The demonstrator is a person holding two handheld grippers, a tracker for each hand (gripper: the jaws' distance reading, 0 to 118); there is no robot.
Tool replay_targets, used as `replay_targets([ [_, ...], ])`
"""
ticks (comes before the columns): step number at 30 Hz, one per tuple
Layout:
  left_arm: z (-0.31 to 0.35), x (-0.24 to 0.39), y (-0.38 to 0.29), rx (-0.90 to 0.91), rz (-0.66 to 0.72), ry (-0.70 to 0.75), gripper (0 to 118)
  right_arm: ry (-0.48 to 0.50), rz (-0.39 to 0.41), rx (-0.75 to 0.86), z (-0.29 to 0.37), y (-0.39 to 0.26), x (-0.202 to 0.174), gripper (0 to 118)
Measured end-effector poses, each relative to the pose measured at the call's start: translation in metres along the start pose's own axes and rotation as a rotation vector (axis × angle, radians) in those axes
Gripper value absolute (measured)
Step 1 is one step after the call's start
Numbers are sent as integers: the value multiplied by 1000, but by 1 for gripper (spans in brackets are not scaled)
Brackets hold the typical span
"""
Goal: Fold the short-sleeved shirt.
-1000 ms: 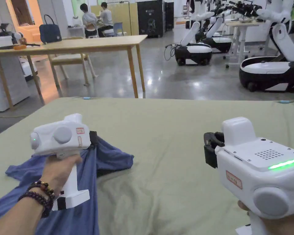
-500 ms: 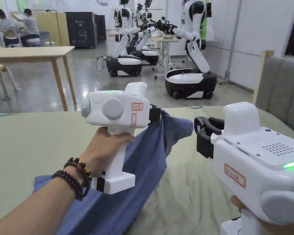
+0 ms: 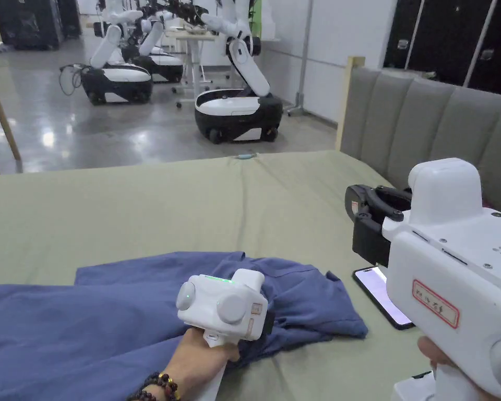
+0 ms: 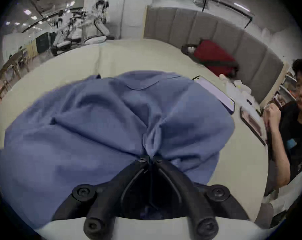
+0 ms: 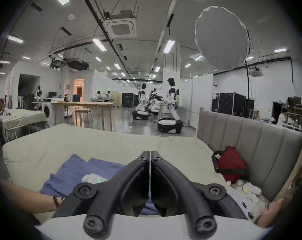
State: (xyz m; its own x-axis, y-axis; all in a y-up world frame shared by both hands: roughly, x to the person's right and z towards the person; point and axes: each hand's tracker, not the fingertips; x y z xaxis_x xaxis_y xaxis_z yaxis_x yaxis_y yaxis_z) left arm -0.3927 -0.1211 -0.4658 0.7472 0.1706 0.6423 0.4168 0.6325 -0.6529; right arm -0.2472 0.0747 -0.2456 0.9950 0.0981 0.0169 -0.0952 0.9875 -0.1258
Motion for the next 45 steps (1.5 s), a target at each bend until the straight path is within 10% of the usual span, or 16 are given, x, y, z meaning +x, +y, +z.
replay_targets([
  [1, 6, -7, 2, 37, 45, -26, 13, -9, -1, 2, 0, -1, -1, 2],
  [3, 28, -14, 9, 90, 106, -58, 102, -3, -3, 0, 1, -1, -2, 2],
  [4, 48, -25, 14, 145, 113, -92, 118, 5, -3, -1, 1, 0, -3, 2],
  [11, 227, -107, -16, 461, 196, 5, 113, 70, -23, 19, 11, 2, -24, 2],
  [13, 274, -137, -43, 502, 218, 137, 79, 103, -29, 23, 11, 0, -30, 2],
  [15, 311, -161, -66, 470, 244, 257, 2, 127, -61, 2, 9, 0, -36, 2],
  [28, 275, -268, -77, 279, 284, 451, 4, 165, -47, 33, 4, 4, -55, 2],
  [29, 258, -279, -71, 258, 274, 464, 19, 164, -50, 26, 3, 5, -55, 2],
  [32, 209, -307, -57, 73, 423, 331, 118, 162, -57, 17, 2, 6, -54, 2],
  [34, 187, -326, -46, 272, 195, 534, 117, 159, -56, 21, 1, 7, -52, 2],
  [43, 123, -363, -52, 5, 389, 448, 109, 127, -41, -24, -12, 1, -47, 2],
  [45, 128, -354, -56, 41, 348, 473, 77, 125, -36, -35, -15, 0, -49, 2],
])
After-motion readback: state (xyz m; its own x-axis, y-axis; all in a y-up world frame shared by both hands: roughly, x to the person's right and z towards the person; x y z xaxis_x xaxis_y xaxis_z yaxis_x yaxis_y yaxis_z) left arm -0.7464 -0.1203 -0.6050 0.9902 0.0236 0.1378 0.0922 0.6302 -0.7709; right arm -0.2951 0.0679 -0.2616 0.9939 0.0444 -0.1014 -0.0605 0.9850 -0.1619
